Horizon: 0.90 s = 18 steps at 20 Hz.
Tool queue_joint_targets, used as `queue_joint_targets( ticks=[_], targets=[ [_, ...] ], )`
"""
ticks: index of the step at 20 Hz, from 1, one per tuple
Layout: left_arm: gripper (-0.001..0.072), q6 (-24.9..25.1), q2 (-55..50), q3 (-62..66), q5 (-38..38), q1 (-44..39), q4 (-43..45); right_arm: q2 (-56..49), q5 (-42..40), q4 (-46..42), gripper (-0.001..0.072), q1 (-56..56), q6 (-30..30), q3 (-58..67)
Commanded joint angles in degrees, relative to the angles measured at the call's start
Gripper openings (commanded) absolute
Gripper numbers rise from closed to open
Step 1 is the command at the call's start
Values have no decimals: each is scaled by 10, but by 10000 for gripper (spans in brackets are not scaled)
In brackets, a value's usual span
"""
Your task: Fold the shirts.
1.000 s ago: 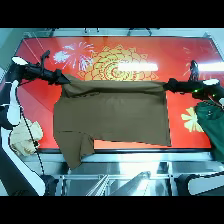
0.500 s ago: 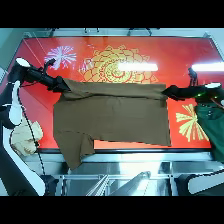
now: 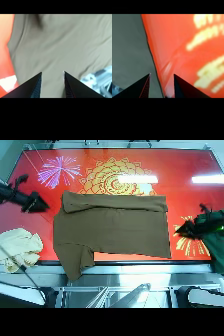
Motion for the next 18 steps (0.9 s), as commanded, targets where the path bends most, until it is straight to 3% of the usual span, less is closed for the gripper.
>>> queue_joint_targets(
  ticks=[1, 10, 14, 18],
  targets=[
    [299, 8, 121, -205, 8, 42, 79, 15, -23, 16, 348, 9, -16, -109],
    [299, 7, 283, -515, 120, 64, 111, -24, -87, 116, 345, 100, -90, -115],
    [299, 8, 269, -561, 187, 52, 80, -24, -87, 119, 345, 101, -98, -115],
    [299, 8, 182, -562, 230, -33, 71, -24, -86, 119, 345, 101, -98, -115]
  ],
)
